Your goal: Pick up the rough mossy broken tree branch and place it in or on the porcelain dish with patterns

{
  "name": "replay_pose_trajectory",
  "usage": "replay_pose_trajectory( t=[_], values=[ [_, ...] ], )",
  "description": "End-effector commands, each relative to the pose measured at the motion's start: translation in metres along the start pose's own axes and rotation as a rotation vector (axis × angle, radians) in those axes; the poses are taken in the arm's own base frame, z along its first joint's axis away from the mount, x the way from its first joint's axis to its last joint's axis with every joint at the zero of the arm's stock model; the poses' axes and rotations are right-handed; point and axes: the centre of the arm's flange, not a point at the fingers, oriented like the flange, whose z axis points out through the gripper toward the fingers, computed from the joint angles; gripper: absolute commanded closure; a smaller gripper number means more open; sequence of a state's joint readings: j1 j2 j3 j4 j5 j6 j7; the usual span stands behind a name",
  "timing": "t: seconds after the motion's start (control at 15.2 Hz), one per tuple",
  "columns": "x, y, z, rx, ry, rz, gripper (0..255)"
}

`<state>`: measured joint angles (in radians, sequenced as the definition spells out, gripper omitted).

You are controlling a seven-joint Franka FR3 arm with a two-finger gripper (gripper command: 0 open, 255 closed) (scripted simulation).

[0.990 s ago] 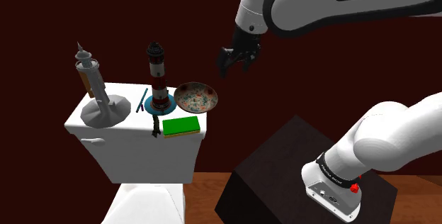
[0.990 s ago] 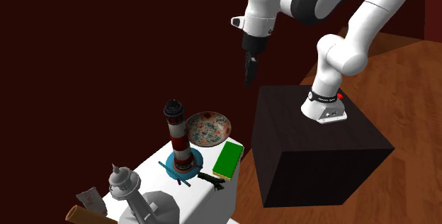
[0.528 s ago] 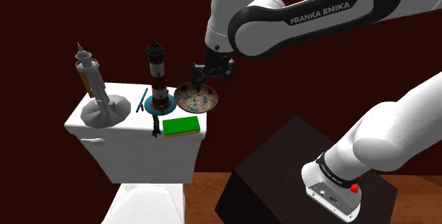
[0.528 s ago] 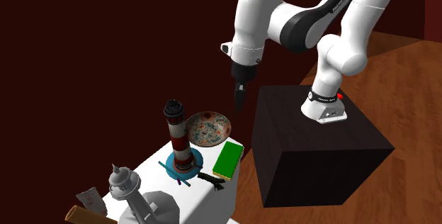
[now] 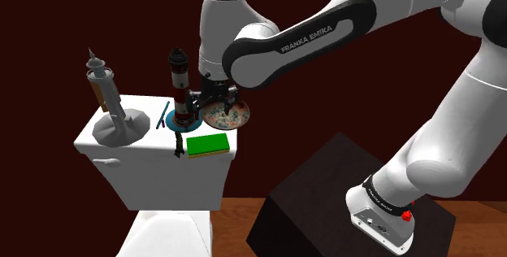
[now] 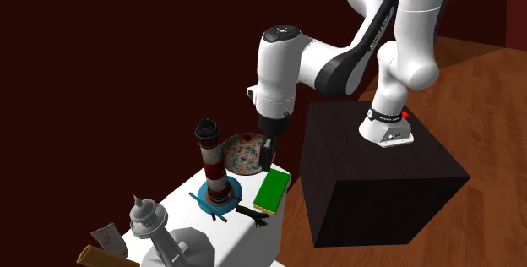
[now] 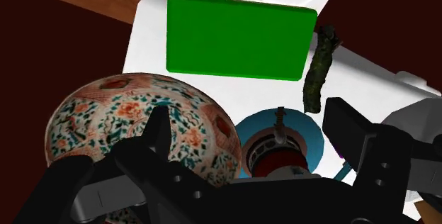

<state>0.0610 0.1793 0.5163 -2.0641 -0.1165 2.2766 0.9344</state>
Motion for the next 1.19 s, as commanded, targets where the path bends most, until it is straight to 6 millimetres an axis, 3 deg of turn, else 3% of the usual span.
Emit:
replay_pose_trajectory(
  t=[0.0, 0.53, 1.12],
  values=[
    [0.01, -0.022, 0.018, 0.0, -0.006, 0.026, 0],
    [0.04, -0.093, 0.083, 0.002, -0.03, 0.113, 0],
    [0.038, -0.093, 0.123, 0.002, -0.03, 0.113, 0]
  ],
)
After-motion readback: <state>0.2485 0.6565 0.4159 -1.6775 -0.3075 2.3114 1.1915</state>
